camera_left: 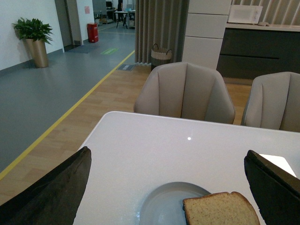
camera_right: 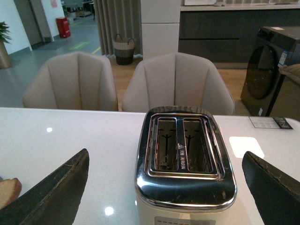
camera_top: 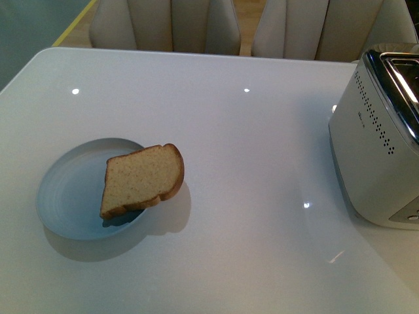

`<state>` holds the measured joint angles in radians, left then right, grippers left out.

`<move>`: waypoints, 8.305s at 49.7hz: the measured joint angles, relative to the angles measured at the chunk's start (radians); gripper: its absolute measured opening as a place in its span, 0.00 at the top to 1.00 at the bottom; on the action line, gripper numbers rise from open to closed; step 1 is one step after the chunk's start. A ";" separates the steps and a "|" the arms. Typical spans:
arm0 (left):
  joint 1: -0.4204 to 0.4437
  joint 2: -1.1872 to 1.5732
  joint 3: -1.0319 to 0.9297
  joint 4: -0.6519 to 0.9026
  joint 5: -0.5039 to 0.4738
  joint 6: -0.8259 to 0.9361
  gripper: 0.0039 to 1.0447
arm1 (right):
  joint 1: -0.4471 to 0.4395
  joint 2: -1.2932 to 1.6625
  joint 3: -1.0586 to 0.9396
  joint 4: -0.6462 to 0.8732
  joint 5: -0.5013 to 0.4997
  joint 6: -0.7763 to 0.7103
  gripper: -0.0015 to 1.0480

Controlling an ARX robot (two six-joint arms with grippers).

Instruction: Left arm holds plate, right arm toasts bread

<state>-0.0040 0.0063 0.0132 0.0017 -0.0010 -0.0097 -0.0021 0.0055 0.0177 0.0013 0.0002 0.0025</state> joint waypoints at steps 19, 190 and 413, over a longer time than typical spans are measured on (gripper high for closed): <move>0.000 0.000 0.000 0.000 0.000 0.000 0.07 | 0.000 0.000 0.000 0.000 0.000 0.000 0.09; -0.002 2.274 0.470 1.001 0.267 -0.657 0.97 | 0.000 0.000 0.000 0.000 0.000 0.000 0.09; -0.546 1.320 0.676 -0.034 0.042 -0.851 0.97 | 0.280 0.844 0.364 0.024 -0.174 1.049 0.94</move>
<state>-0.5499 1.3258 0.6891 -0.0322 0.0406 -0.8612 0.2775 0.8497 0.3813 0.0257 -0.1734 1.0515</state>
